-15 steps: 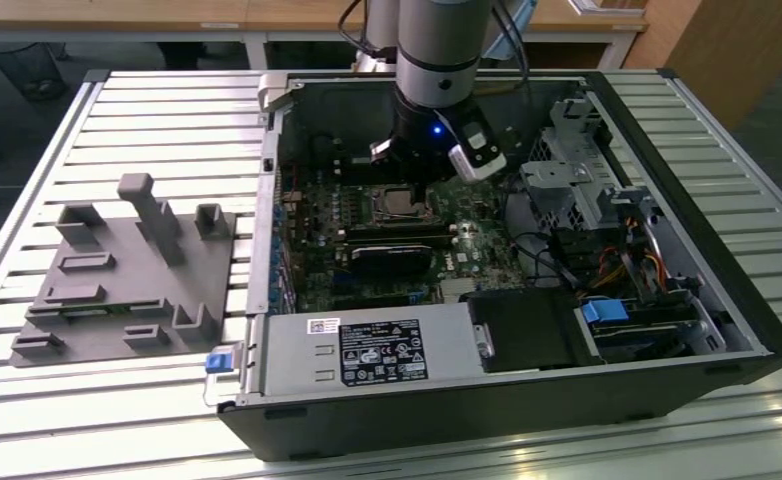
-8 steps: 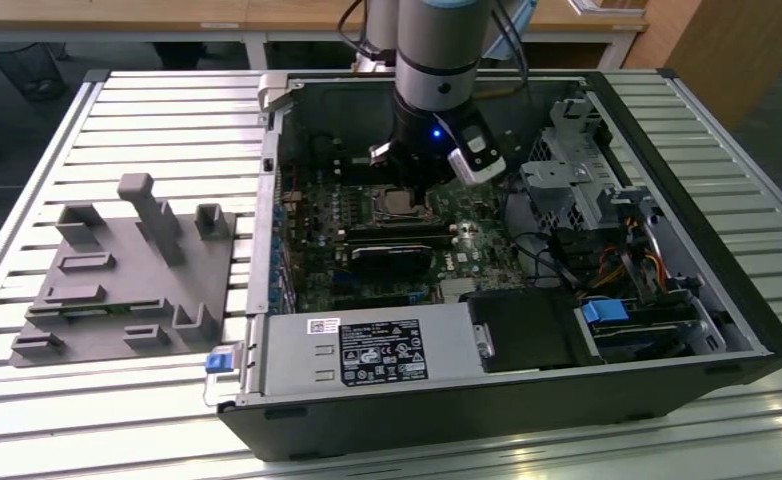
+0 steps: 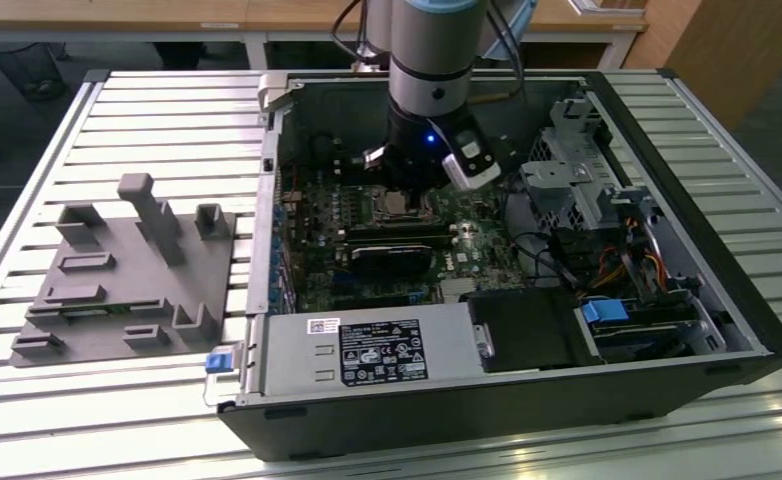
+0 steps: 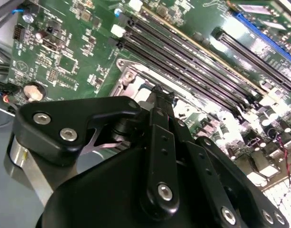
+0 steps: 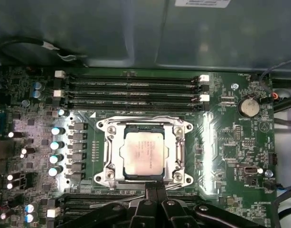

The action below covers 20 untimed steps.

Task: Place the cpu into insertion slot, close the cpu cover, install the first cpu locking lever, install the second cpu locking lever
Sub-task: 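Install the second cpu locking lever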

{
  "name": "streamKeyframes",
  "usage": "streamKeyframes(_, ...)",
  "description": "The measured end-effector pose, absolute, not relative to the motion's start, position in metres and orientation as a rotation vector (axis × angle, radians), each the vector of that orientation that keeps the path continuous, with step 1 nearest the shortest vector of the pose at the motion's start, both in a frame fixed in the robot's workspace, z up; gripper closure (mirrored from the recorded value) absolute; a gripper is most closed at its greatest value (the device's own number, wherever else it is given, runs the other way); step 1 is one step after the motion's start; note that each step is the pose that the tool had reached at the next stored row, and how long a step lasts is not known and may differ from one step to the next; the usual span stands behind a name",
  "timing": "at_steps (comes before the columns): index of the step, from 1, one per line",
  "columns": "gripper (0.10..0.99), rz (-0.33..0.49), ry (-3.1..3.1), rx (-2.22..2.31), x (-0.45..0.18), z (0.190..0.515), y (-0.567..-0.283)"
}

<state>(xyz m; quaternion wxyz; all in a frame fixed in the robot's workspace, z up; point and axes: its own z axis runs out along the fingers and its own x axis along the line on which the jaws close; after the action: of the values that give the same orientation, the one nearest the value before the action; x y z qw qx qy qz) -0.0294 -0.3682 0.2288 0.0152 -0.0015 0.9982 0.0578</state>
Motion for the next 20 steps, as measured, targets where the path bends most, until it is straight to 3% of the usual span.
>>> streamKeyframes(20,0.980,0.192,3.105,0.012,-0.046,0.222,-0.380)
